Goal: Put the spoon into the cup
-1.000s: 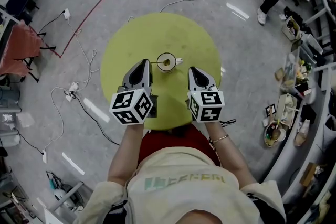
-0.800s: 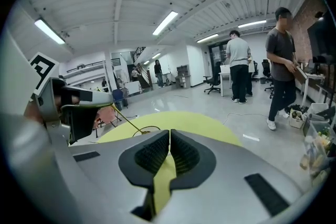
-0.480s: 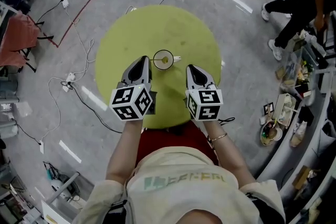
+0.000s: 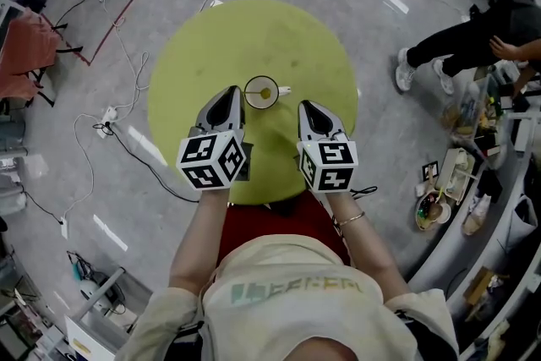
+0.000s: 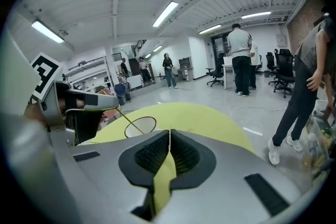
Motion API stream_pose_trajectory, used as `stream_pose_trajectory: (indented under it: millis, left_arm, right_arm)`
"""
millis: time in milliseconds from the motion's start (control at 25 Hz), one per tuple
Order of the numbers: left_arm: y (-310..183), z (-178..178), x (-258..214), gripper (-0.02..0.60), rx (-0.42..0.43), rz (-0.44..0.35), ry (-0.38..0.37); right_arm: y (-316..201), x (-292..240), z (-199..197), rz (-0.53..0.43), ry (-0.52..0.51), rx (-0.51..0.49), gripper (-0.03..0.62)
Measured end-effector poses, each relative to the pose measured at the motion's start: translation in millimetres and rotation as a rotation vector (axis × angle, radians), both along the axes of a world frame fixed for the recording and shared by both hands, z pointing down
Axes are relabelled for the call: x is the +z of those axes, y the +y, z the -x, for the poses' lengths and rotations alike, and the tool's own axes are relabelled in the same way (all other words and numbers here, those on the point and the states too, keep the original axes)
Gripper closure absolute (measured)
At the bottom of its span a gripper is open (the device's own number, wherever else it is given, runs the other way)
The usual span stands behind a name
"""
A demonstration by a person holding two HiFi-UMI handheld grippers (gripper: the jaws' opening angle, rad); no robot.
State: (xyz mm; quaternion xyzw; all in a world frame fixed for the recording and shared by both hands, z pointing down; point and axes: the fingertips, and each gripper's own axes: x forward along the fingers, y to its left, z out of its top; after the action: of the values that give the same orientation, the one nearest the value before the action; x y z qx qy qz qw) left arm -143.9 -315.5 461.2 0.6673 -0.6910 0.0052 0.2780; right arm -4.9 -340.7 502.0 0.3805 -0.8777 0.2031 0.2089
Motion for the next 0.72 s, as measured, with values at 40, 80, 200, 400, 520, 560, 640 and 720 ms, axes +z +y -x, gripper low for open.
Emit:
stream_pose_trajectory:
  millis: [40, 80, 200, 400, 520, 560, 640, 720]
  left_arm:
    - [-1, -1, 2, 0.557, 0.001, 0.004, 0.001]
    - [-1, -1, 3, 0.557, 0.002, 0.008, 0.002]
    - [0, -3, 7, 0.557, 0.004, 0.017, 0.006]
    - [-1, -5, 11, 0.557, 0.007, 0.029, 0.006]
    - [-4, -5, 15, 0.557, 0.008, 0.037, 0.006]
    - [-5, -5, 16, 0.557, 0.007, 0.039, 0.007]
    - [-6, -5, 19, 0.557, 0.005, 0.044, 0.008]
    - [-6, -4, 21, 0.557, 0.003, 0.049, 0.009]
  right_arm:
    - [0, 1, 0, 0.002, 0.001, -0.001, 0.557]
    - [0, 2, 0, 0.004, 0.002, -0.002, 0.557]
    - [1, 4, 1, 0.01, 0.004, -0.005, 0.557]
    - [1, 7, 1, 0.017, 0.011, -0.009, 0.557]
    - [0, 11, 1, 0.025, 0.016, -0.013, 0.557]
    - [0, 12, 2, 0.028, 0.018, -0.015, 0.557]
    - [1, 14, 3, 0.033, 0.021, -0.02, 0.557]
    - [2, 16, 5, 0.037, 0.023, -0.024, 0.557]
